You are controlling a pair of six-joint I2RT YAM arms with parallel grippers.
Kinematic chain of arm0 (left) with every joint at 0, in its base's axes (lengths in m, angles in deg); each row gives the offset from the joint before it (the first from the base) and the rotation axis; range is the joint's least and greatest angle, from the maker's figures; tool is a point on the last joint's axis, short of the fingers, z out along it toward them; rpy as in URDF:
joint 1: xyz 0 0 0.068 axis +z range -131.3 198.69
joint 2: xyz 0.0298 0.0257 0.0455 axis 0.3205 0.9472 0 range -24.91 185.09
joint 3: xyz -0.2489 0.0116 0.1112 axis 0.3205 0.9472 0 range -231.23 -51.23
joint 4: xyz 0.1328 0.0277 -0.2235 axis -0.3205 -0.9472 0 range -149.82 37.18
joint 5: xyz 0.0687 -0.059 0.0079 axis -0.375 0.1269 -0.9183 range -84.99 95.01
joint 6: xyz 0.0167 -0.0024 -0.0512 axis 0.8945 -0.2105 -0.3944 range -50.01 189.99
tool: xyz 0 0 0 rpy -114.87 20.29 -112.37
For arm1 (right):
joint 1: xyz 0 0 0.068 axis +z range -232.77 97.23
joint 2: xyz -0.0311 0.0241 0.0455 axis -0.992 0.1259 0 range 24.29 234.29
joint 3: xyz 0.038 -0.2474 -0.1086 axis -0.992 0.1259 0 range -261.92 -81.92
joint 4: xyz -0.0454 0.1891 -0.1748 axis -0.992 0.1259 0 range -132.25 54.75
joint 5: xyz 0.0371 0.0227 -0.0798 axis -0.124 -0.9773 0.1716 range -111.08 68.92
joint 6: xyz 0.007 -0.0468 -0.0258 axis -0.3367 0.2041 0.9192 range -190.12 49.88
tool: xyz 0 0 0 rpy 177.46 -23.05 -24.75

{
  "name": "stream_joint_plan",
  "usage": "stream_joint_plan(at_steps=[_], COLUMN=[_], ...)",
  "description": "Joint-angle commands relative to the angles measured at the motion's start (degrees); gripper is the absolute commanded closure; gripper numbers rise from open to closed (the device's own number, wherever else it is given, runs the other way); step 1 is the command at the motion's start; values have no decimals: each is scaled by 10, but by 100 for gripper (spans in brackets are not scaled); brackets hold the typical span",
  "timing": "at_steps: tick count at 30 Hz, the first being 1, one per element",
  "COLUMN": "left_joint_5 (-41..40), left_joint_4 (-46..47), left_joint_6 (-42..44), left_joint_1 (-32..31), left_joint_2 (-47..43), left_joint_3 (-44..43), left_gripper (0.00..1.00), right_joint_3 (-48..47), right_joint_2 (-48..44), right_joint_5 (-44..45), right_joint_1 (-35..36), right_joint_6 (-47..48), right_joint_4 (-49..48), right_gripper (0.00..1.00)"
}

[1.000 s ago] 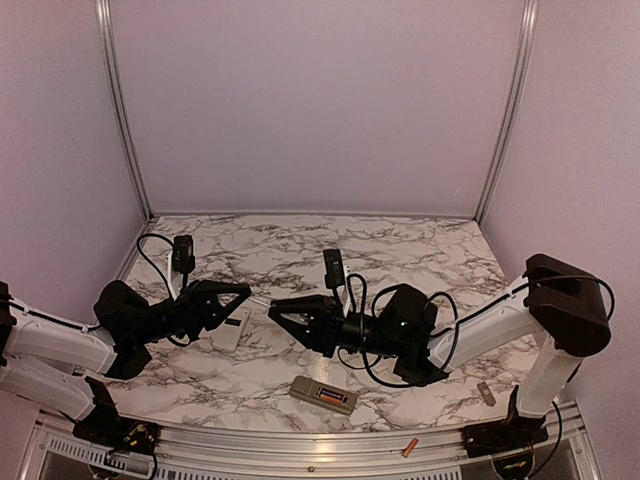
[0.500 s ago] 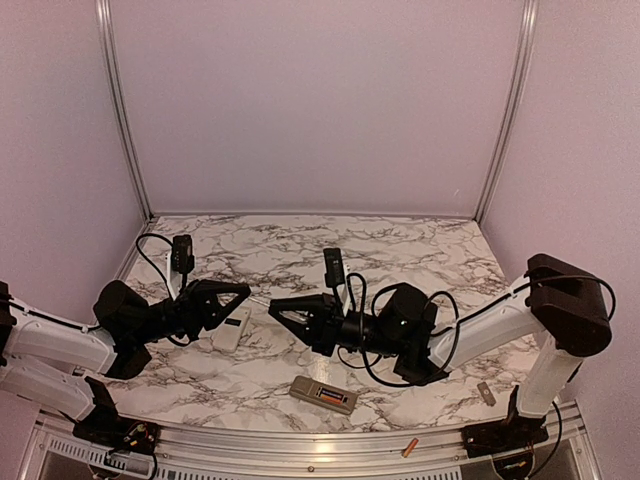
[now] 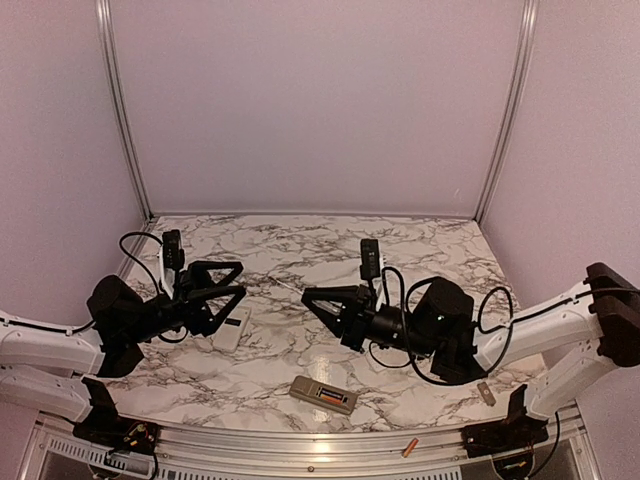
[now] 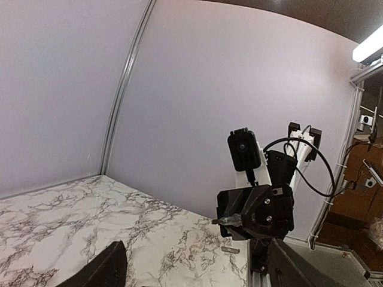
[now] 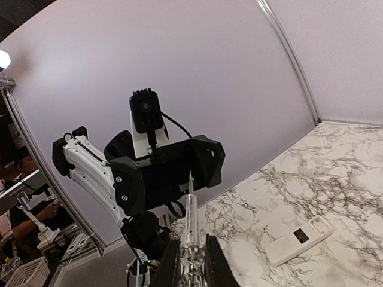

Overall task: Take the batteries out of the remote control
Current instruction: Pass from the left arm to the right, then adjust the remote control without the battery cover at the center of the board.

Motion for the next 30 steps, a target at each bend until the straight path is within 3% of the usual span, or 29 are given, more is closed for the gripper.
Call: stream_joint_plan(at_steps=[1,3,11,17,26,30], left_joint_5=[-94,-141,-258,-257,-215,-184], left_joint_4=[-127,-140,-136,-74,-160,-151], left_joint_6=[79,100,184,201,229,250], left_joint_1=[0,0,0,0,0,-1], left_joint_2=[-4,-2,12,33,16,19], left_joint_3=[-30,-27,-9,14,0,20], left_gripper=[10,2,1,1,1,1], right_joint_3=[24,37,75,102,133,114], right_joint_2=[-62,-89,-170,-227,-325,-345], right_joint_5=[79,112,186,211,243,248], right_joint_1=[-1,-1,-1,0,-1,-1], right_joint_6=[42,50,77,78,65,61], right_joint_4=[112,141,218,257,330,397], right_gripper=[100,100,100,100,100,100])
